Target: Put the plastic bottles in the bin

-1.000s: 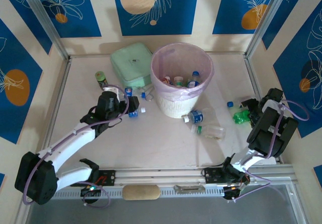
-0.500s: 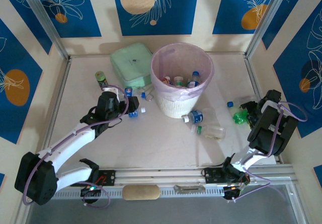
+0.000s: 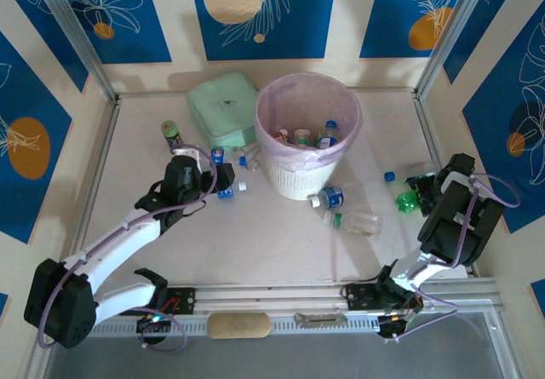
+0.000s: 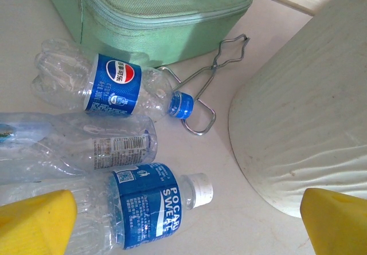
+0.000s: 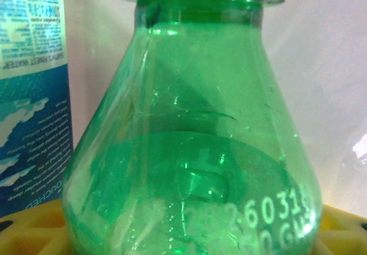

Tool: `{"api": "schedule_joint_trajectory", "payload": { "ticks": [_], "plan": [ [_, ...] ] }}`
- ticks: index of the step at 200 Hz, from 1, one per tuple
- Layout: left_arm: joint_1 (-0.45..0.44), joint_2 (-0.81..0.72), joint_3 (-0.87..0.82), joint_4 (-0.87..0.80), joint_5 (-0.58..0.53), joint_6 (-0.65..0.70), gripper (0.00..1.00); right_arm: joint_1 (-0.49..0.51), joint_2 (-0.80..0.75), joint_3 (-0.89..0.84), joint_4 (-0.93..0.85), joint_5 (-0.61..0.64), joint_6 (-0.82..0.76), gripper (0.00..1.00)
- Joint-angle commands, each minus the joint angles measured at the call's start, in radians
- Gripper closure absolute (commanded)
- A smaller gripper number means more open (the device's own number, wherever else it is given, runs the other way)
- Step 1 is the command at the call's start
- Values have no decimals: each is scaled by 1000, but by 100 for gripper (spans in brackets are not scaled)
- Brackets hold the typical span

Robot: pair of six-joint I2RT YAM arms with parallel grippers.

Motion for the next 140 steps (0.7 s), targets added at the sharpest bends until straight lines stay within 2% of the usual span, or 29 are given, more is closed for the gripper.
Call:
{"api": "schedule_joint_trajectory", "payload": {
  "ticks": [1, 28, 70, 116, 140],
  "plan": [
    [10, -2, -9, 20, -13, -11, 0, 8, -55, -13, -13, -44, -19, 40],
    [11, 11, -7, 30, -16, -14, 0, 13, -150, -12, -46, -67, -33, 40],
    [20, 43, -6, 64, 3, -43, 0, 39, -319, 29, -96, -214, -94, 42],
    [28, 77, 6, 87, 35, -70, 0, 142, -464, 157, -129, -301, -84, 44],
    [29, 79, 5, 88, 41, -76, 0, 228, -497, 261, -128, -343, -72, 44]
  ]
}}
